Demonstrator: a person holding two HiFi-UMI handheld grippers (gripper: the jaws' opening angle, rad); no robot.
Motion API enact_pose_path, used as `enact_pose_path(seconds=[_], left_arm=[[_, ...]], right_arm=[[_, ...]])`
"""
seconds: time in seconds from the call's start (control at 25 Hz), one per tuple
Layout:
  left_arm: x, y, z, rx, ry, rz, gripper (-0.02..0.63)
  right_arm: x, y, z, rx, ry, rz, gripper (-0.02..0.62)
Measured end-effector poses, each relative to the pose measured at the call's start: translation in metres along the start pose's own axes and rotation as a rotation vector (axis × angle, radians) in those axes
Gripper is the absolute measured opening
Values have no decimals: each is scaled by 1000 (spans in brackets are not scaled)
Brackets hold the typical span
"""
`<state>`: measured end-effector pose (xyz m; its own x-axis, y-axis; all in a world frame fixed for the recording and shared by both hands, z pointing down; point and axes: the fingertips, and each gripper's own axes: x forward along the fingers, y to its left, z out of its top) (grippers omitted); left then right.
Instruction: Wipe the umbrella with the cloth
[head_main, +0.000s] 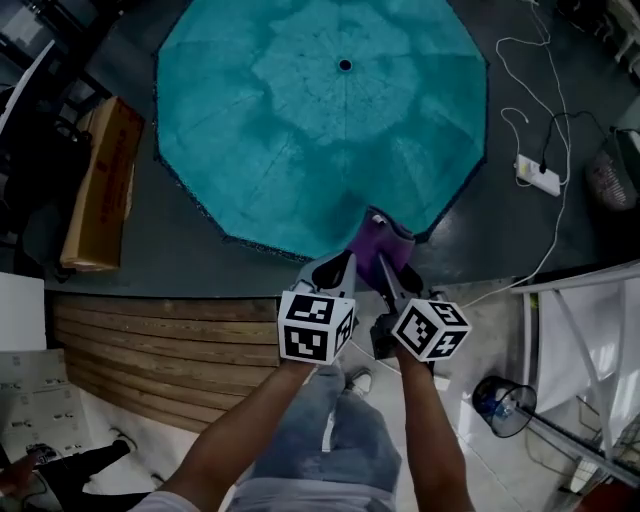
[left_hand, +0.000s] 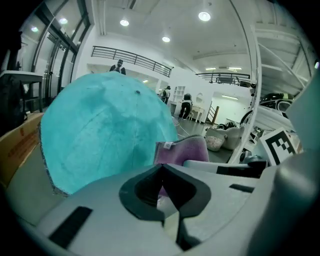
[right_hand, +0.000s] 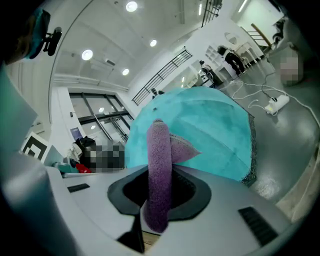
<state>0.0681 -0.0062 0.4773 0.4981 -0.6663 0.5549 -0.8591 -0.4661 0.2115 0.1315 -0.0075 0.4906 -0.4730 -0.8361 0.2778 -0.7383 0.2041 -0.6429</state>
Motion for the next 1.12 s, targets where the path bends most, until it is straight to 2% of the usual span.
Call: enact_pose_path(seconds=[0.32,0.64,0.88,1.12], left_arm=[[-77,-3,64,-34,-75,57,5],[-150,-21,128,25,-167,79,5],[-182,-39,145,56,-223,69,5],[-198,-47,144,54,-241,78,5]], right_arm=[[-31,98,63,-247,13,11,77],[-78,181,121,-424,-36,11,77],[-97,211,126,-523,-19,11,77],[-108,220,122,-557,-9,15,77]])
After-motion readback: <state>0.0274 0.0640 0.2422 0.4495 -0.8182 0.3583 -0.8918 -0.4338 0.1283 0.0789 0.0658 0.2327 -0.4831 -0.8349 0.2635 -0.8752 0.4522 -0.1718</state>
